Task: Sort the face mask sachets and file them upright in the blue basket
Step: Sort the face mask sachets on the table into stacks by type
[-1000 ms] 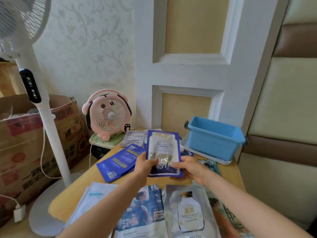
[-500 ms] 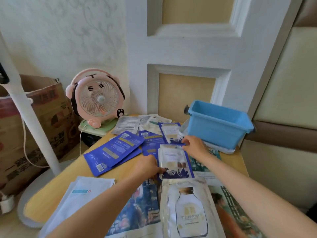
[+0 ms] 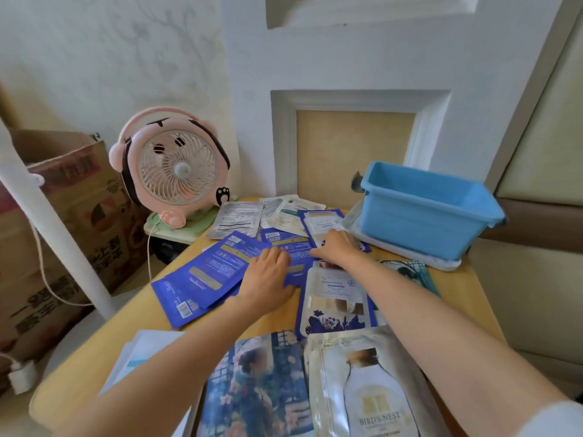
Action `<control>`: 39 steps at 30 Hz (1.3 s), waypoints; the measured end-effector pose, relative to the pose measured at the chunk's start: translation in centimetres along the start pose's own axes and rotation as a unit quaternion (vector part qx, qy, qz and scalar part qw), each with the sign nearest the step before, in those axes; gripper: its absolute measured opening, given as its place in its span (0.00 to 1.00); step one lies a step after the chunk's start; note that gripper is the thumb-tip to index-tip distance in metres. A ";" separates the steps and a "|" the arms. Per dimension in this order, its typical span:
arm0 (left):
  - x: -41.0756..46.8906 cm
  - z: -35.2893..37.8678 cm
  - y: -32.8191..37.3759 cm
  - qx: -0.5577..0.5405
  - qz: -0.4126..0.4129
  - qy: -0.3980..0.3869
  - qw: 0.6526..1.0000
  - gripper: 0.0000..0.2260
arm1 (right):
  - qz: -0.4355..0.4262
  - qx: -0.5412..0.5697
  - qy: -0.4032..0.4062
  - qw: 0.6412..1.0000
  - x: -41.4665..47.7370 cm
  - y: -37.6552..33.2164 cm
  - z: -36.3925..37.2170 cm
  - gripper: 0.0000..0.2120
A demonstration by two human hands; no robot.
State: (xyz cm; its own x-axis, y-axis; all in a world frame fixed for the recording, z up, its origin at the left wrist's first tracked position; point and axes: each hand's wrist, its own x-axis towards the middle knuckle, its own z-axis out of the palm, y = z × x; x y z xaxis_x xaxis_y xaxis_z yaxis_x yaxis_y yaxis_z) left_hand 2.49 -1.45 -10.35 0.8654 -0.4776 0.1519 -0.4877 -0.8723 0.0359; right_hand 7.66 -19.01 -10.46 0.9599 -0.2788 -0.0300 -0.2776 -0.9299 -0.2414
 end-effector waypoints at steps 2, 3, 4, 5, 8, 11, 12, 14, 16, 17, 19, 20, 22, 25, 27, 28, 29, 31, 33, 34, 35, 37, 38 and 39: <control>0.6 0.2 0.0 0.020 0.031 -0.070 0.997 0.22 | -0.017 -0.035 -0.001 0.999 0.2 -0.8 -0.3 0.20; 0.9 0.2 0.2 0.050 0.036 -0.089 0.994 0.22 | -0.033 -0.060 -0.001 0.998 0.1 -1.3 -0.5 0.18; 1.2 0.2 0.3 0.085 0.051 -0.084 0.992 0.20 | -0.052 -0.084 0.002 0.995 0.0 -1.7 -0.5 0.16; 1.3 0.0 0.5 0.124 0.069 -0.073 0.987 0.19 | -0.070 -0.103 0.011 0.992 -0.1 -2.0 -0.6 0.14; 1.1 0.2 0.4 0.190 0.125 -0.057 0.972 0.19 | -0.095 -0.105 0.068 0.987 -0.2 -2.1 -1.9 0.13; 0.8 0.5 0.0 0.174 0.128 -0.039 0.976 0.19 | -0.105 -0.064 0.175 0.977 -0.6 -2.3 -5.7 0.12; 0.8 0.5 0.0 0.165 0.123 -0.029 0.978 0.19 | -0.118 -0.067 0.210 0.968 -1.2 -2.7 -7.2 0.12; 1.2 0.7 -0.1 0.140 0.097 -0.015 0.985 0.17 | -0.163 -0.127 0.262 0.943 -3.6 -3.7 -10.0 0.11; 1.7 0.8 -0.4 0.080 0.034 -0.006 0.996 0.14 | -0.179 -0.212 0.257 0.926 -7.1 -4.5 -11.7 0.13; 2.0 0.7 -0.6 0.037 0.000 0.002 0.999 0.12 | -0.180 -0.253 0.236 0.921 -8.9 -4.6 -11.7 0.13; 2.2 0.5 -1.1 -0.049 -0.050 0.027 0.997 0.11 | -0.176 -0.290 0.111 0.934 -12.2 -4.5 -9.9 0.11; 2.3 0.5 -1.4 -0.084 -0.061 0.034 0.994 0.11 | -0.178 -0.274 0.008 0.945 -13.6 -4.3 -8.6 0.07; 2.1 0.5 -1.9 -0.133 -0.054 0.035 0.989 0.11 | -0.150 -0.191 -0.209 0.947 -15.0 -3.6 -6.7 0.15; 1.4 0.2 -2.2 -0.166 -0.013 0.043 0.985 0.13 | -0.103 0.000 -0.243 0.965 -14.3 -2.1 -7.2 0.29; 1.2 -0.3 -2.4 -0.185 0.008 0.063 0.981 0.12 | -0.115 -0.041 -0.156 0.980 -13.2 -0.1 -8.3 0.27; 1.1 -0.7 -2.3 -0.195 0.015 0.079 0.978 0.11 | -0.110 -0.095 -0.132 0.980 -12.7 1.2 -8.5 0.27; 1.0 -1.1 -2.3 -0.205 0.023 0.100 0.973 0.10 | -0.094 -0.142 -0.142 0.975 -12.4 2.5 -8.4 0.30; 1.0 -2.0 -2.3 -0.224 0.029 0.134 0.965 0.09 | -0.066 -0.168 -0.223 0.958 -12.3 4.6 -7.5 0.37; 1.1 -2.9 -2.2 -0.252 0.024 0.180 0.950 0.09 | -0.070 -0.152 -0.257 0.952 -12.4 5.5 -5.6 0.41; 1.2 -3.5 -2.1 -0.270 0.016 0.212 0.939 0.09 | -0.076 -0.144 -0.242 0.956 -12.2 5.7 -4.6 0.42; 1.3 -4.2 -1.9 -0.287 0.000 0.243 0.927 0.09 | -0.079 -0.134 -0.227 0.961 -12.0 5.7 -3.8 0.42; 1.6 -5.6 -1.6 -0.313 -0.043 0.292 0.903 0.10 | -0.085 -0.104 -0.215 0.967 -11.1 5.5 -2.6 0.42; 1.7 -6.2 -1.5 -0.322 -0.060 0.308 0.893 0.09 | -0.092 -0.088 -0.212 0.969 -10.6 5.2 -2.2 0.41; 1.8 -6.9 -1.3 -0.330 -0.072 0.319 0.886 0.09 | -0.102 -0.076 -0.211 0.969 -10.3 4.8 -1.9 0.41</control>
State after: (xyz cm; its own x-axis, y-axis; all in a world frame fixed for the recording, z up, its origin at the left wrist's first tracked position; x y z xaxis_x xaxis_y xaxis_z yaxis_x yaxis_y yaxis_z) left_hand 3.89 -0.41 -3.35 0.7855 -0.0270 0.6183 -0.5209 -0.5682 0.6370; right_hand -3.64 -21.10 -9.48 0.9168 0.0072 -0.3992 -0.0528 -0.9889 -0.1390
